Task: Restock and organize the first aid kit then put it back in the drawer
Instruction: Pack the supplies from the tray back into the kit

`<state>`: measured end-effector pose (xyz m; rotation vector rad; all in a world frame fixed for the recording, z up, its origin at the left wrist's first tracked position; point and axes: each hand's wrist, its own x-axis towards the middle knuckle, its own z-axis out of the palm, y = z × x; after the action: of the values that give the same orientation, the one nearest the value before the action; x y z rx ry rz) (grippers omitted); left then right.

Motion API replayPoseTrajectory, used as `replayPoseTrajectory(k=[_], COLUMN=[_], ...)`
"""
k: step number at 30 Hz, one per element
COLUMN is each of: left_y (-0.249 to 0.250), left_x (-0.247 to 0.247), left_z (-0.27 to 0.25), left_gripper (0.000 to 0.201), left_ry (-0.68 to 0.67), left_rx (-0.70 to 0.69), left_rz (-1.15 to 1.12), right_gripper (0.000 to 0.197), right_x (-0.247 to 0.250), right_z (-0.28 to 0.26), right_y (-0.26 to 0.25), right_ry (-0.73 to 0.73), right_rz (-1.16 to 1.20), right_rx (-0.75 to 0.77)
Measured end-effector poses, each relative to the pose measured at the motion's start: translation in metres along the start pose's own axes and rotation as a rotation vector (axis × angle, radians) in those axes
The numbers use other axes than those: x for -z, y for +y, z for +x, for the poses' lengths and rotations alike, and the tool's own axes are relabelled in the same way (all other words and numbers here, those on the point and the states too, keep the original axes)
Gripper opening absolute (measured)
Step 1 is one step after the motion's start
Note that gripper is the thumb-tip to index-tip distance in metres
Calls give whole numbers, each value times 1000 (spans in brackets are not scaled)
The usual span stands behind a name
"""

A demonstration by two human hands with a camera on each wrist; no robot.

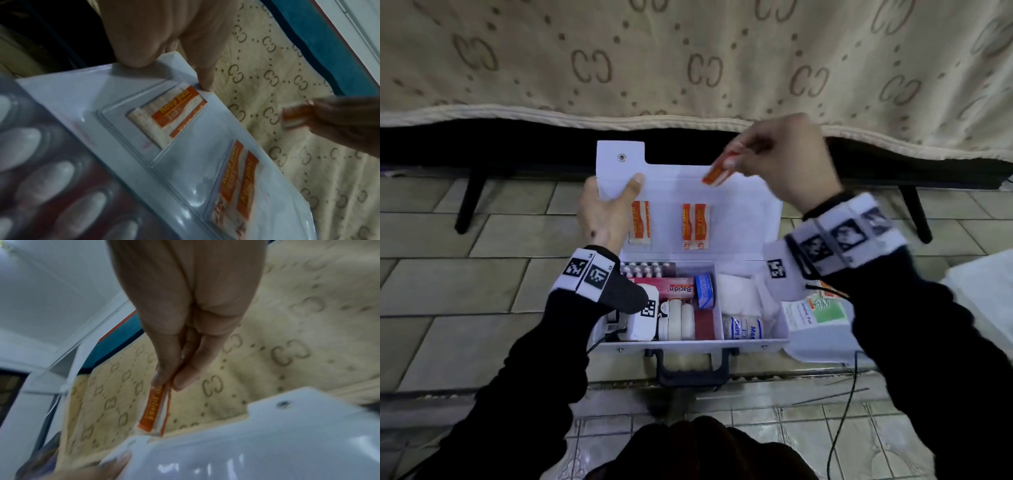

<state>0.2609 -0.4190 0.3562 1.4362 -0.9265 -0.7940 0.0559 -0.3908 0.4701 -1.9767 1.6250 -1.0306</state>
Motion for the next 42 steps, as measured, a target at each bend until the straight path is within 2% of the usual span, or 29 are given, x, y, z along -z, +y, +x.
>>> replayPoseTrajectory(k=[3,6,15,22,26,29,32,42], left_y=[0,1,0,-1,0,1,2,4], left_x=[1,1,0,-1,0,0,0,1], left_z=[0,0,1,3,2,-1,-1,-3], left_gripper=[51,45,39,34,31,30,28,27], left_ry=[-9,-6,0,-3,7,-4,-9,-11], left_rx=[6,3,6,2,-1,-12,-5,19], left_rz=[-1,11,25,33,23,6,-4,-1], right_gripper=[14,17,16,18,25,13,12,25], right_x=[-39,-59,-74,-84,-85,-86,-89,-99], right_z=[14,23,29,23,15,12,8,-3], right_y=[-16,-19,-20,-22,-17,-12,-6,3], right_ry=[-73,-145,-300,-401,-269,-212,-177,-153], right_rz=[-54,-173,-327,-340,-288,-223,-211,-509], right_rx=[62,96,93,80,94,51,82,188])
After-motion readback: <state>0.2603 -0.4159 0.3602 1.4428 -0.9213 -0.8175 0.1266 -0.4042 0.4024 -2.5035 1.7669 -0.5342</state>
